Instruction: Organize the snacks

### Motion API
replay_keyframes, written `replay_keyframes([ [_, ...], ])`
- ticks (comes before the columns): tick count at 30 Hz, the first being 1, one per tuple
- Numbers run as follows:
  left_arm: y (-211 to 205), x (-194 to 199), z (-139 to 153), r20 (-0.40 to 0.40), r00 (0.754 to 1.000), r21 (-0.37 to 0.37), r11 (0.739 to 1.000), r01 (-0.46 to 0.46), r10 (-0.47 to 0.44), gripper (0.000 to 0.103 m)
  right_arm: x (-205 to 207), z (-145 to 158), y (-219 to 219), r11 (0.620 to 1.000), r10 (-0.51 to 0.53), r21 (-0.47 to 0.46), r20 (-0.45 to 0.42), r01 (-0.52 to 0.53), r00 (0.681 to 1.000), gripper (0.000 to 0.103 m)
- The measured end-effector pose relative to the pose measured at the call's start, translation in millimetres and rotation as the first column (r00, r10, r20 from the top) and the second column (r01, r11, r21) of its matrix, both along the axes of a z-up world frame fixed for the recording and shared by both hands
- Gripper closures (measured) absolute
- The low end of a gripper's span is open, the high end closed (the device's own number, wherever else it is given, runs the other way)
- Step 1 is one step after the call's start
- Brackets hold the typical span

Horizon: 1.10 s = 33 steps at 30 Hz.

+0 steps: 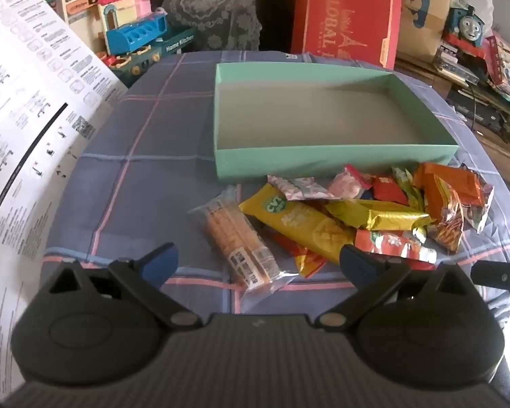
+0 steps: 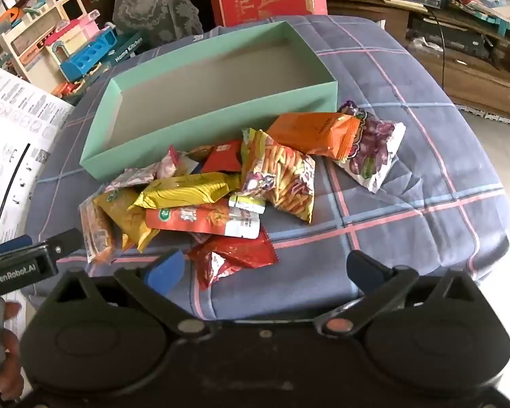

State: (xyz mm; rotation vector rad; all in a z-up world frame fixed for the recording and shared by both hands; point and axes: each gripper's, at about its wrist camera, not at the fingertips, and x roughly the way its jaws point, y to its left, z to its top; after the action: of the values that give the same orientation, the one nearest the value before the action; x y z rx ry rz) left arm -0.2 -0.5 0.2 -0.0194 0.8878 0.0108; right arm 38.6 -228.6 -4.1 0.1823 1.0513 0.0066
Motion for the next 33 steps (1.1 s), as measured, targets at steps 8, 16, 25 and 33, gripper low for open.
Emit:
replay_keyframes([
  [8,7,0,-3,-0.024,1.000,-0.054,0.998,-0.016,0.015,0.000,3,1,-3,1.000,-0.019,-0.005,0.003,0.019,1.000,0.000],
  [16,10,2,-5,-0.044,0.999,-0.061,0.998,-0.026,0.023,0.000,1,1,3,1.000,0.007,-0.015,0.001,-0.007,1.000,0.000],
  [25,9,2,-8,-0.054,0.998,-0.058,0.998,-0.023,0.019,0.000,1,-1,3,1.000,0.000,-0.011,-0.001,0.000,1.000,0.000],
  [33,8,4,-11,-0.073,0.997,-0.055,0.998,-0.024,0.020,0.000,2,-7,3,1.000,0.004,-0.002,-0.016,-0.004,1.000,0.000],
])
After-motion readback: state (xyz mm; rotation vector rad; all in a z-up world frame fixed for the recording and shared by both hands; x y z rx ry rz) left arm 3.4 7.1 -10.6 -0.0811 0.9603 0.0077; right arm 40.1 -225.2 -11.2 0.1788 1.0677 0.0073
